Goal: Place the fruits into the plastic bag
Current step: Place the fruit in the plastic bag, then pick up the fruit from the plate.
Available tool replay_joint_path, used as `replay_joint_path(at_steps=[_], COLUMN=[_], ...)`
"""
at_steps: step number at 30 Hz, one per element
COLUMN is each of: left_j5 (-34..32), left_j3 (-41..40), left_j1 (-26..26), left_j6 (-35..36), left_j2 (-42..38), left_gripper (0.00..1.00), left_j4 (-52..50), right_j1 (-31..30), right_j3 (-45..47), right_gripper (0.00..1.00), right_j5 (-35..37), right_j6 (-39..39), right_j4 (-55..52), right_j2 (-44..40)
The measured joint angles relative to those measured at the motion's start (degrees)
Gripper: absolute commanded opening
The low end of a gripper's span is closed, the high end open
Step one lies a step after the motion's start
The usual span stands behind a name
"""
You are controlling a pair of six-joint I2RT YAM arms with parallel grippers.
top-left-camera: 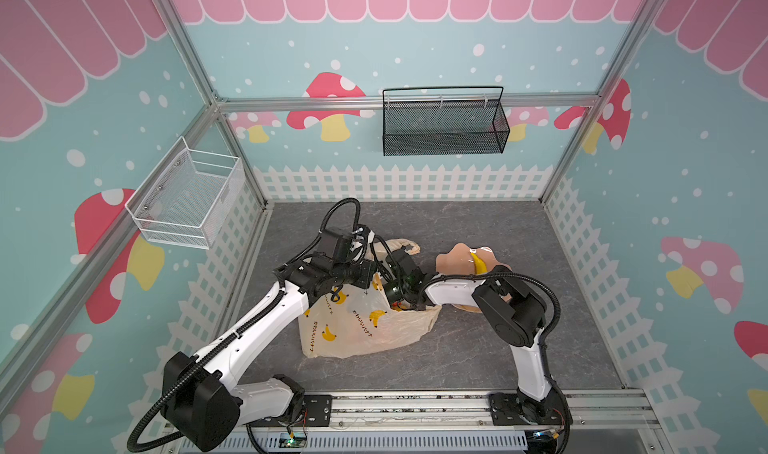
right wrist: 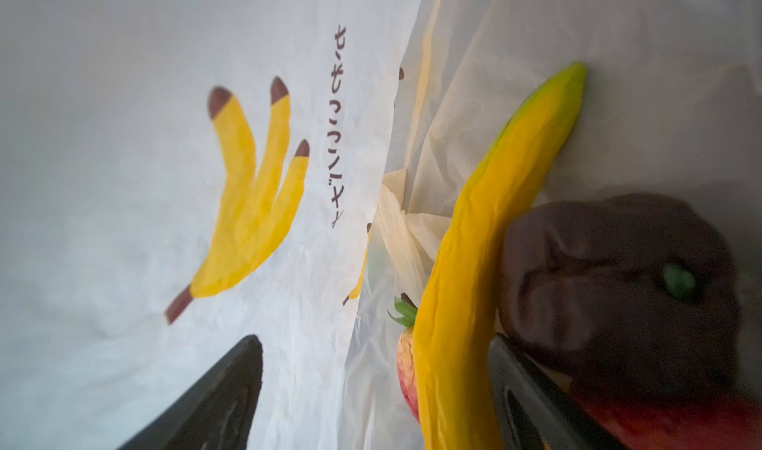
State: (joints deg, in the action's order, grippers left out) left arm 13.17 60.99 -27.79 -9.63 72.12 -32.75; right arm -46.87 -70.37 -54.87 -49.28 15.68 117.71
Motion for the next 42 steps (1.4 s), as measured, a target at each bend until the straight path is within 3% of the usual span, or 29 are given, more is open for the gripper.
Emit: replay_joint_path(at_steps=[7, 16, 42], left_j5=[-0.85, -1.84, -1.64], left_j3=[0.00, -0.57, -0.70], left_j1=[0.02, 0.02, -0.09], left_j6=[-0.02, -0.04, -0.33], left_j2=[-0.76, -3.37, -2.75], left_gripper=[0.00, 0.00, 0.00], left_j4=[-0.04, -0.61, -0.94], right_j1=[1.81, 3.34, 5.62], right_j3=[1.40, 4.42, 10.67], right_gripper=[1.00, 1.00, 0.97], right_j5=[4.33, 10.56, 33.38], right_j6=[1.05, 1.95, 11.80], right_j4=[-3.63, -5.73, -27.71], right_j2=[-6.82, -14.86, -31.95])
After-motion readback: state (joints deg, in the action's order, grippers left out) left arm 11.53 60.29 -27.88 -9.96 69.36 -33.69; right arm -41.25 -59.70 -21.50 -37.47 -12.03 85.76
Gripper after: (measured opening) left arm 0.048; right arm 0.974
